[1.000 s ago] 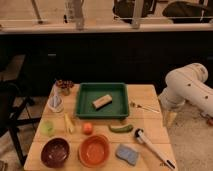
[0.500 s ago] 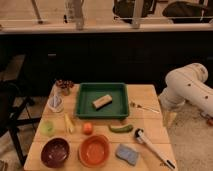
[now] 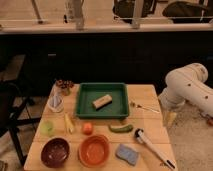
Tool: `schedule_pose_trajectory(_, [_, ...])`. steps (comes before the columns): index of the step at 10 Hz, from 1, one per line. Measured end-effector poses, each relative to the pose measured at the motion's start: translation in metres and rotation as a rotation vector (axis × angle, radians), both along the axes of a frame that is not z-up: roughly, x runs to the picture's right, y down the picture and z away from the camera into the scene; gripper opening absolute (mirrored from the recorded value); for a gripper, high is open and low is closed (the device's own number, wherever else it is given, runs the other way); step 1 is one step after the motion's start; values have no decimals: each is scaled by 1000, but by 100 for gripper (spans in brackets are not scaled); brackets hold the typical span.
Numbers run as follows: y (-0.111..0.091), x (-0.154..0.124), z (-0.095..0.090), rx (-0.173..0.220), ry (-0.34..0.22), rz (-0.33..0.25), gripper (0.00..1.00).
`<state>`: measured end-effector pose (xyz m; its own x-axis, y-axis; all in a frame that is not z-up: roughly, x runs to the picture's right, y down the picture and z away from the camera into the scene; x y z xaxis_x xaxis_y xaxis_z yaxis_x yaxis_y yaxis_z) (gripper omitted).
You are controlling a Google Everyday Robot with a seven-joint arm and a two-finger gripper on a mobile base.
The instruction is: Place banana in purple bowl
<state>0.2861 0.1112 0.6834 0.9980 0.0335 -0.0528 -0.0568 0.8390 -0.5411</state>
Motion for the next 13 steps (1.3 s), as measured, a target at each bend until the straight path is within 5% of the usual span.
schedule_pose_trajectory(6, [5, -4, 0, 7, -21, -24, 80])
schedule_pose_trajectory(8, [14, -24, -6, 17, -93, -155, 80])
schedule_pose_trajectory(13, [51, -147, -22, 27, -305, -599, 80])
